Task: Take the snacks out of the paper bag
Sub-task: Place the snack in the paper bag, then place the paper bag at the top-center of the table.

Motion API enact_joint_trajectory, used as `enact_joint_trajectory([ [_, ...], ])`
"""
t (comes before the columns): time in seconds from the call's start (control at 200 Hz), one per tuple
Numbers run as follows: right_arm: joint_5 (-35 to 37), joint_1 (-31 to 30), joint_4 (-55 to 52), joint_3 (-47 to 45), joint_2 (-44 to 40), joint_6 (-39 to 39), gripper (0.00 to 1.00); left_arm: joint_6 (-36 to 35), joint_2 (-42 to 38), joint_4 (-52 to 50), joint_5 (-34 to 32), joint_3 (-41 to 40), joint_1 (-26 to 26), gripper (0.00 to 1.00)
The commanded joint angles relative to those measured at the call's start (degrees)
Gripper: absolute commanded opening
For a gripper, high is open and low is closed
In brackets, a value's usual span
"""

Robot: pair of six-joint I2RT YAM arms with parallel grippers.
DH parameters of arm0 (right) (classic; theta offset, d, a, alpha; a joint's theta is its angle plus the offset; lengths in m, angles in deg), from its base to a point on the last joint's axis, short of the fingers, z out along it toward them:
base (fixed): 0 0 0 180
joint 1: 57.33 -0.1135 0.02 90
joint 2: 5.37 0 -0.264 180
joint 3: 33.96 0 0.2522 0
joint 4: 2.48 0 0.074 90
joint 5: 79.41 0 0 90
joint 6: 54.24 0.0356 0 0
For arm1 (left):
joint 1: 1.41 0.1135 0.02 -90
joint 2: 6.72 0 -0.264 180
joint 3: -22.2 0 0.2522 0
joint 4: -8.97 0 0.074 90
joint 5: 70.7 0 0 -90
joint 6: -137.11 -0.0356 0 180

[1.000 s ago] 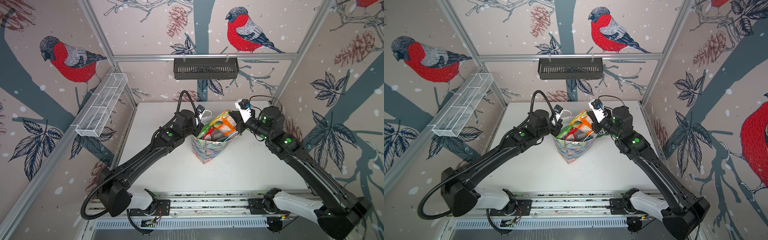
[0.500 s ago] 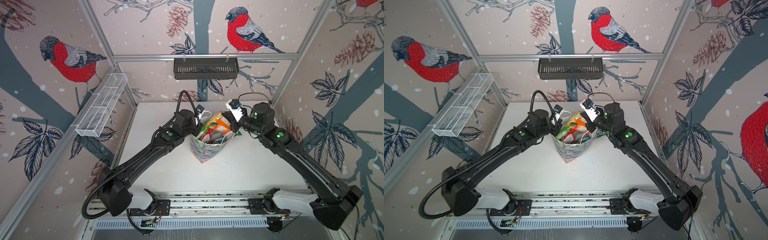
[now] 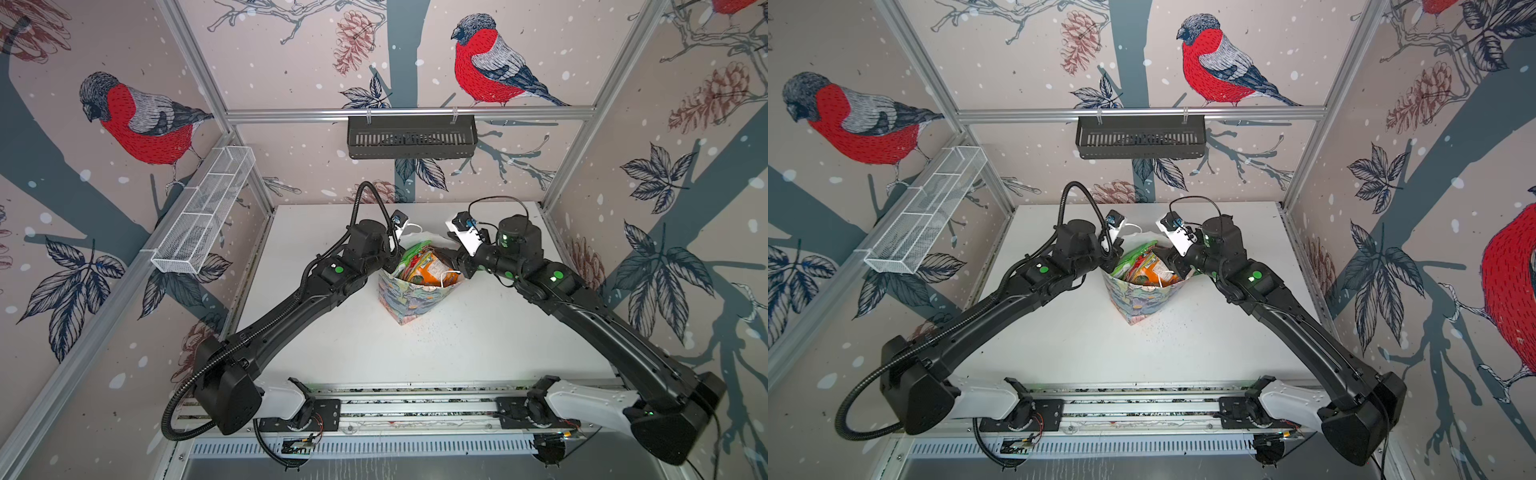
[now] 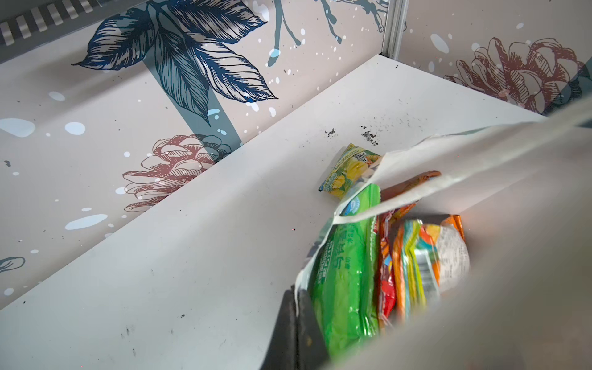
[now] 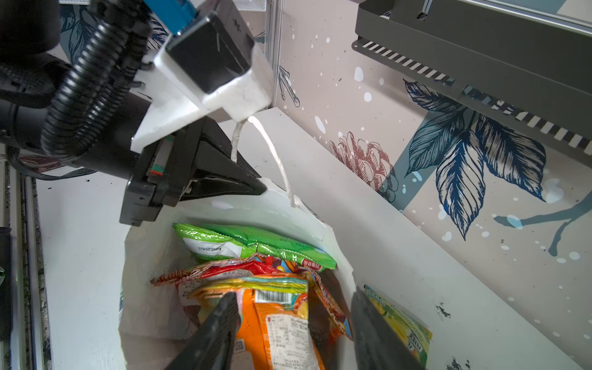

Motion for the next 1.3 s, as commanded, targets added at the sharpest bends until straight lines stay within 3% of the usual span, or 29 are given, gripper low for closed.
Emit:
enact_joint_trajectory([
  [0.0, 0.31, -0.32, -0.37, -0.53, -0.98, 1.46, 0.77, -0.37, -0.59, 6.43, -0.50, 0.08, 0.22, 0.00],
  [0.045, 0.33, -0.57, -0.93, -0.64, -1.32, 1.45, 0.97, -0.37, -0.50, 6.48, -0.50, 0.01, 0.21, 0.00],
  [0.06, 0.40, -0.71, -1.06, -0.73, -1.48, 1.53, 1.00, -0.37, -0.50, 6.43, -0.44, 0.05, 0.25, 0.00],
  [0.285, 2.36, -0.95, -0.14, -2.30, -4.48, 2.81, 1.00, -0.45, -0.23, 6.93, -0.50, 0.02, 0.40, 0.00],
  [0.565, 6.58, 2.32, 7.65, -0.99, -9.58, 10.45, 1.00, -2.13, -0.14, 7.54, -0.87, 0.29, 0.59, 0.00],
  [0.65, 7.83, 4.45, 4.65, 2.49, -7.35, 12.59, 0.94, -4.18, -0.34, 8.80, -0.44, 0.16, 0.74, 0.00],
  [0.75, 7.82, 6.99, -0.41, 6.70, -3.14, 14.13, 0.72, -5.94, -0.16, 10.69, -0.08, 0.46, 1.37, 0.00],
  [0.846, 3.16, 10.95, -3.29, 8.49, 0.46, 16.34, 0.57, -6.92, 0.95, 12.38, 1.81, 1.04, 2.58, 0.00],
  [0.976, -7.65, 14.81, -4.51, 8.08, 2.86, 17.55, 0.60, -8.74, 3.44, 15.45, 2.52, 1.91, 3.86, 0.00],
  [1.196, -15.03, 15.36, -4.46, 5.11, 2.31, 17.40, 0.70, -11.60, 10.14, 16.98, 3.54, 6.71, 5.22, 0.00],
  [1.291, -13.33, 15.44, -5.67, 4.48, 2.48, 17.23, 0.73, -12.08, 12.42, 17.68, 3.69, 8.99, 5.23, 0.00],
])
